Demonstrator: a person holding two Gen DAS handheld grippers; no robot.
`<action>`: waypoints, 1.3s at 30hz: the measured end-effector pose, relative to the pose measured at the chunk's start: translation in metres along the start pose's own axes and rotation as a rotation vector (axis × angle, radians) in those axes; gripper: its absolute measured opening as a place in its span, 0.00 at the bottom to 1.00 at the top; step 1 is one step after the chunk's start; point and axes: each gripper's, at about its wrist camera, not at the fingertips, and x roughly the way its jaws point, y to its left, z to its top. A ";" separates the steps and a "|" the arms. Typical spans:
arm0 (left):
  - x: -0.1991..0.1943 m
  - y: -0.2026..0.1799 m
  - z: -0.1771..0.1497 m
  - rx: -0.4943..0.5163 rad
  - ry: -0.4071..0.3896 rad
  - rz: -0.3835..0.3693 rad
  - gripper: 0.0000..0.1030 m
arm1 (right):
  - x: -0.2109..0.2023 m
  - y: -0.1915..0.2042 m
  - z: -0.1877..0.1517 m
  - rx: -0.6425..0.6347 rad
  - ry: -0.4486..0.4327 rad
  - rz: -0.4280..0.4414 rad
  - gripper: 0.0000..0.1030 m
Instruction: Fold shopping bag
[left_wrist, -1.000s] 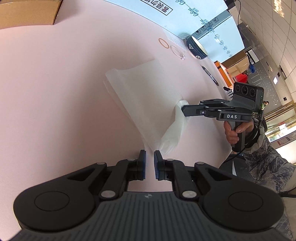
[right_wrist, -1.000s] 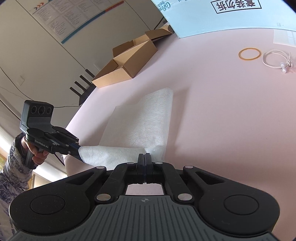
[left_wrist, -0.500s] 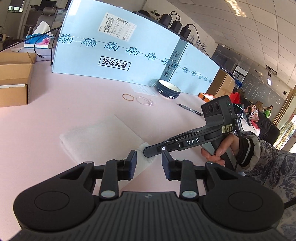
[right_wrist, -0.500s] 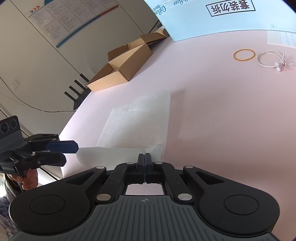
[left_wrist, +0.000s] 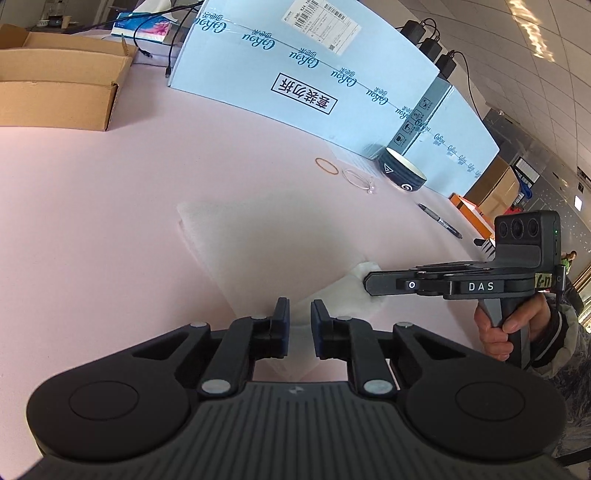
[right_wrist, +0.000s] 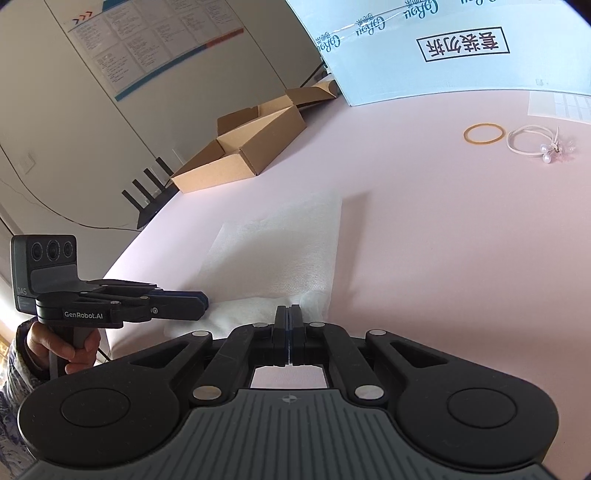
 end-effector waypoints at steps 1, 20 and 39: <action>0.001 0.000 0.000 0.007 -0.001 -0.001 0.09 | -0.001 0.002 -0.001 -0.013 -0.004 -0.008 0.00; 0.003 0.009 0.004 -0.014 0.060 -0.041 0.09 | -0.042 0.079 -0.014 -0.554 -0.287 -0.199 0.36; 0.005 0.010 0.010 0.001 0.107 -0.057 0.09 | -0.020 0.080 -0.111 -1.793 -0.088 -0.491 0.58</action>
